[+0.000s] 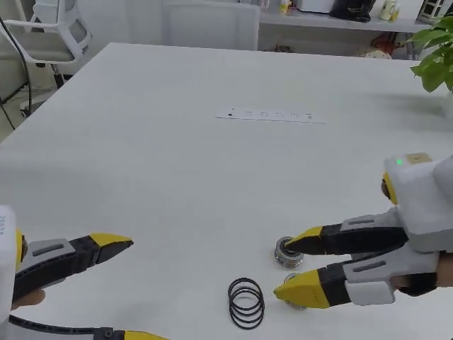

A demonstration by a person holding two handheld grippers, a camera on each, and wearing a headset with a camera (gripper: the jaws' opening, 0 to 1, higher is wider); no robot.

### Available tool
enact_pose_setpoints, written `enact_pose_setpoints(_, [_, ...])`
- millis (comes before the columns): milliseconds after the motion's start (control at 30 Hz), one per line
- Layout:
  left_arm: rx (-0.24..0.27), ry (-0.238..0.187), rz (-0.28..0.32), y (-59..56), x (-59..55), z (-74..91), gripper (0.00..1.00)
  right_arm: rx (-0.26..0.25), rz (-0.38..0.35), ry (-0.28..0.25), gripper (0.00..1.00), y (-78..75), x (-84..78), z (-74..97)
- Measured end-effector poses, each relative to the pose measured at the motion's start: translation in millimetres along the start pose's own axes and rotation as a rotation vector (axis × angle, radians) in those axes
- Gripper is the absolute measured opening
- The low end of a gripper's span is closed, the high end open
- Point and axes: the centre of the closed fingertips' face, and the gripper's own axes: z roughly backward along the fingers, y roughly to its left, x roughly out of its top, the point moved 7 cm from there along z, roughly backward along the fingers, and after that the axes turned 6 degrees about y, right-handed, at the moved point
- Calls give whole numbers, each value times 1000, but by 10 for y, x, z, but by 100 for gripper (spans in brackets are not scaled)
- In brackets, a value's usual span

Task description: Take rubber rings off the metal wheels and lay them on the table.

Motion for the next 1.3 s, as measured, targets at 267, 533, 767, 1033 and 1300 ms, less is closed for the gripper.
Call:
enact_pose_setpoints(267, [31,0,-1,26,5,67,88,-56,32,-66,67,-18,-88,268])
enact_pose_setpoints(533, [67,-46,35,65,26,164,94,-135,-7,-152,87,-80,-258,481])
enact_pose_setpoints(767, [109,-7,68,111,-63,210,100,-223,-105,-159,99,-171,-541,612])
enact_pose_setpoints(1033, [106,-34,110,87,-103,182,100,-270,-176,-138,99,-185,-784,619])
enact_pose_setpoints(1300, [93,-13,115,31,-134,129,100,-264,-210,-96,99,-142,-937,551])
